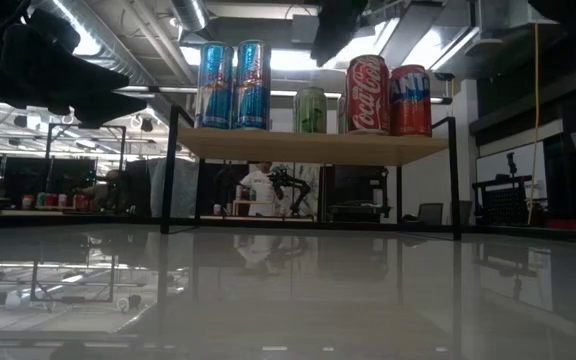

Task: Sort soda cans
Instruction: Put the orange-white soda can on the shelf aligned with the green soda can

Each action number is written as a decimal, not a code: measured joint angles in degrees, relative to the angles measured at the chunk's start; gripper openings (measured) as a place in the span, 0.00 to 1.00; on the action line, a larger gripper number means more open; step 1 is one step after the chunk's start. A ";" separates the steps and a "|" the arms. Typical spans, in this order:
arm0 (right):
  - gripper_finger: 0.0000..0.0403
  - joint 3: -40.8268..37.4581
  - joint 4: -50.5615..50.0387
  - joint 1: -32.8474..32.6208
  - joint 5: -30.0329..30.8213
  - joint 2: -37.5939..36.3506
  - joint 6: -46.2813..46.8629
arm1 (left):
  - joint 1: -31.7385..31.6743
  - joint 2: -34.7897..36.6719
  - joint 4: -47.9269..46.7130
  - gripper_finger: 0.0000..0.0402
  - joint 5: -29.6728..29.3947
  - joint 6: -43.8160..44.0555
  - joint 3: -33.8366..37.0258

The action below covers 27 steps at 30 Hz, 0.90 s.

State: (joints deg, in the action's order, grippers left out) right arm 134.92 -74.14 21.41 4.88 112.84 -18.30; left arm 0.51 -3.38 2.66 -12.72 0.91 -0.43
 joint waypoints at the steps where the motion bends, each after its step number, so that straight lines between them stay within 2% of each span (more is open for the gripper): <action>1: 0.91 0.01 -0.74 -1.00 -0.12 -0.91 0.01 | 0.00 0.00 0.00 0.96 -0.01 0.01 0.00; 6: 0.91 0.08 -3.97 -7.75 -0.47 -5.13 0.54 | 0.00 0.00 0.00 0.96 -0.01 0.01 0.00; 15: 0.91 0.10 -5.88 -24.45 -0.95 -9.54 12.60 | 0.00 0.00 0.00 0.96 -0.01 -0.01 0.00; 19: 0.91 0.06 -10.12 -32.53 -0.74 -9.53 23.81 | 0.00 0.00 0.00 0.96 -0.03 0.01 0.00; 23: 0.91 -0.60 -16.10 -40.86 2.09 -8.44 38.10 | 0.00 0.00 0.00 0.96 -0.03 0.01 0.00; 27: 0.91 -4.49 -15.66 -49.17 3.35 -7.90 48.62 | 0.00 0.00 0.00 0.96 -0.05 -0.01 0.00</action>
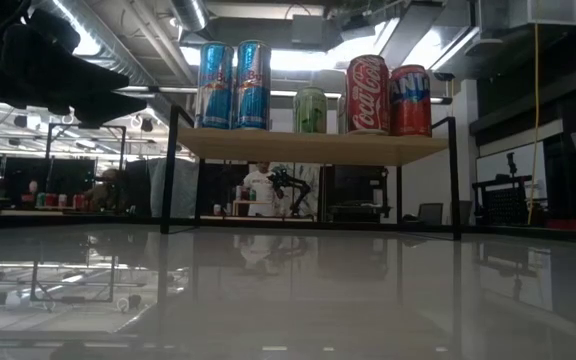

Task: Sort soda cans
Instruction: Put the orange-white soda can on the shelf aligned with the green soda can

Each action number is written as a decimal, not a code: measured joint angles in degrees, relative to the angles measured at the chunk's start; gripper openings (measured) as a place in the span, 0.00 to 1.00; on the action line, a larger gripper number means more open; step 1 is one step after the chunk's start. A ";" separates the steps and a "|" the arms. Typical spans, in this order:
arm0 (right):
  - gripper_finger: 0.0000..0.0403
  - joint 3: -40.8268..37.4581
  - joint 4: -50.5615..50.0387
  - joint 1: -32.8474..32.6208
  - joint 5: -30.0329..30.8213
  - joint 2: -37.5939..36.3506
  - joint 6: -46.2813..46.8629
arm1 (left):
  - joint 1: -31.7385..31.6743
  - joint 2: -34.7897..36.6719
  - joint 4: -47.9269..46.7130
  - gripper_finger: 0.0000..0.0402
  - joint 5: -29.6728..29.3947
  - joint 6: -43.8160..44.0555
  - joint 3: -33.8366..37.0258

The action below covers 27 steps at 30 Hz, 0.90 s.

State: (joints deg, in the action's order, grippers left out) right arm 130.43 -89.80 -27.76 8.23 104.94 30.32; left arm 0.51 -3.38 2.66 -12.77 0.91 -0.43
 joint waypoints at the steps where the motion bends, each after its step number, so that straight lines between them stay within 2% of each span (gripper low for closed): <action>1: 0.91 -1.33 0.03 -2.03 0.00 0.00 2.41 | 0.00 0.00 0.00 0.96 0.02 0.00 0.00; 8: 0.91 -12.90 -0.03 -14.98 -0.51 -0.02 19.48 | 0.00 0.00 0.00 0.96 0.02 0.00 0.00; 14: 0.91 -22.19 0.16 -22.63 -0.18 -0.02 31.73 | 0.00 0.00 0.00 0.96 0.02 0.00 0.00; 19: 0.91 -26.64 1.84 -25.20 0.38 -0.04 35.29 | -0.01 0.00 0.00 0.96 0.00 0.00 0.00; 27: 0.91 -30.31 4.68 -25.06 1.82 -0.06 34.17 | 0.00 0.00 0.00 0.96 0.00 0.00 0.00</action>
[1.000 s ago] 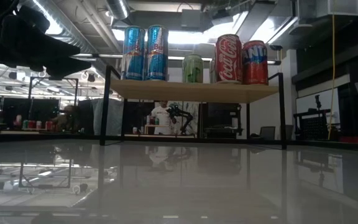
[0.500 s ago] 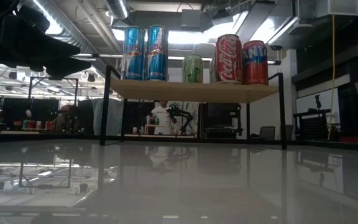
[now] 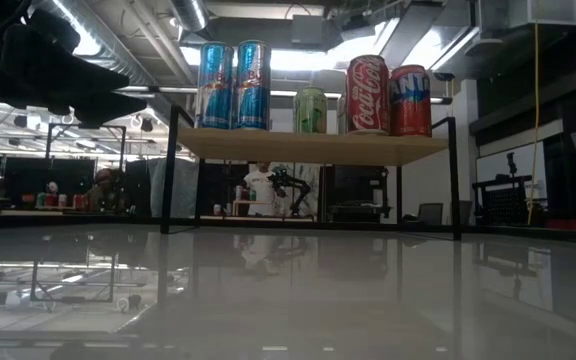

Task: Sort soda cans
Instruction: Put the orange-white soda can on the shelf aligned with the green soda can

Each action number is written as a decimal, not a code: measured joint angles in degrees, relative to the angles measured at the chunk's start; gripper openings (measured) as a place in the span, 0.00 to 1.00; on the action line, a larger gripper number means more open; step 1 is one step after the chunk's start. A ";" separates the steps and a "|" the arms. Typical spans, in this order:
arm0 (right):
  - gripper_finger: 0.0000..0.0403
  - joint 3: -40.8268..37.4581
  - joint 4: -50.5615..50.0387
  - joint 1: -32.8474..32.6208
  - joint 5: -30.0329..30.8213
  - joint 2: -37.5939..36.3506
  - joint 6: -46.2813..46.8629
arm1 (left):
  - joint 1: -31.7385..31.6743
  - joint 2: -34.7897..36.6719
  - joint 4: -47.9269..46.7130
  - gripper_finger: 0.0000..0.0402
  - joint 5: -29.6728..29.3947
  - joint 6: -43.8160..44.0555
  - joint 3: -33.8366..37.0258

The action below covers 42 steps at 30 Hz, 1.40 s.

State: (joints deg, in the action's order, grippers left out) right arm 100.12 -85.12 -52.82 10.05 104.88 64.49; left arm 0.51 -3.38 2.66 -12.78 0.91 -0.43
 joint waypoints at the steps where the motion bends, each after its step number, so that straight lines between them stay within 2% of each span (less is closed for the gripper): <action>1: 0.91 -0.63 0.35 0.00 0.03 0.00 -0.02 | -0.01 0.00 0.00 0.96 0.00 0.00 0.00; 13: 0.91 -8.37 5.39 -0.02 -0.13 0.00 -0.31 | -0.01 0.00 0.00 0.96 0.00 0.00 0.00; 22: 0.91 -11.16 11.42 -0.02 0.01 0.00 -0.31 | 0.00 0.00 0.01 0.96 0.00 0.00 0.00; 29: 0.91 -15.07 12.08 -0.04 2.33 0.00 -1.34 | 0.00 0.00 0.02 0.96 0.00 0.00 0.00; 42: 0.91 -15.58 15.47 -0.02 2.44 0.00 -1.81 | 0.00 0.00 0.02 0.96 0.02 0.00 0.00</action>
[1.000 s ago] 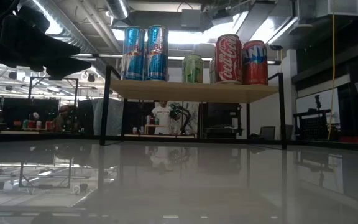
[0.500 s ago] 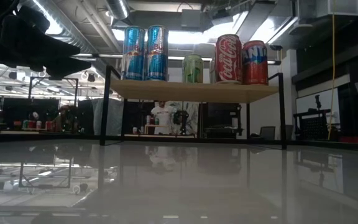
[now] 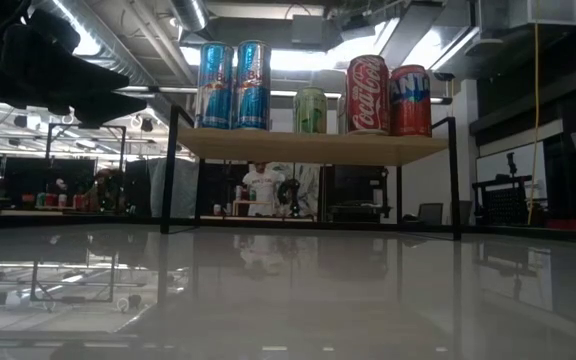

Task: Sort soda cans
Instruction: Put the orange-white soda can on the shelf aligned with the green soda can

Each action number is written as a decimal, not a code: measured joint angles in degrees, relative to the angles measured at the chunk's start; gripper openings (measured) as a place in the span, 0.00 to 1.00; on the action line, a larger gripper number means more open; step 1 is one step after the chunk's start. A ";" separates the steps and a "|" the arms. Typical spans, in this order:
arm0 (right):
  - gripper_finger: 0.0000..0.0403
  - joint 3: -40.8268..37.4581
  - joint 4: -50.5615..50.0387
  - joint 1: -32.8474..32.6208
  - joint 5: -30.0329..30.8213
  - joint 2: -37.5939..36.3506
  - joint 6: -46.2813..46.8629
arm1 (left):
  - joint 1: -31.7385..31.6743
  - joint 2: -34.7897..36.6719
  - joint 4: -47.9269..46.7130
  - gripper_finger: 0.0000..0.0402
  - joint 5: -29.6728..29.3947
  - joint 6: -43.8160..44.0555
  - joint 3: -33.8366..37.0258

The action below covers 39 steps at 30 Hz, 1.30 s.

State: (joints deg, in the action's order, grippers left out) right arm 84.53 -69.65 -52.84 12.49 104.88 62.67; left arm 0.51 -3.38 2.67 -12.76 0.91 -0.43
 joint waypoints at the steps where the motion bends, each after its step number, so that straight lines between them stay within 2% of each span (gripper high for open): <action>1: 0.91 0.00 -0.17 0.00 0.00 0.00 0.00 | -0.02 0.00 -0.02 0.96 0.00 0.00 0.00; 9: 0.90 0.00 -0.23 -0.02 -0.01 0.00 0.01 | -0.01 0.00 0.00 0.96 -0.02 0.00 0.00; 17: 0.71 0.09 -0.32 0.17 0.62 -0.02 0.02 | 0.00 0.01 -0.01 0.96 -0.02 0.00 0.00; 22: 0.69 0.59 0.56 2.77 -0.22 -0.04 -1.09 | 0.00 0.00 -0.02 0.96 0.00 0.00 0.00; 29: 0.71 5.64 3.20 10.34 -1.73 0.07 -15.76 | -0.01 0.00 0.00 0.96 0.00 0.00 -0.01; 39: 0.70 16.97 3.47 25.11 -4.27 0.07 -40.35 | 0.00 0.01 0.00 0.96 0.00 0.01 -0.02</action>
State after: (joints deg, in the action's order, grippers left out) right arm 101.50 -66.19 -27.73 8.23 104.95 22.32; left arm 0.51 -3.37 2.68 -12.75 0.92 -0.45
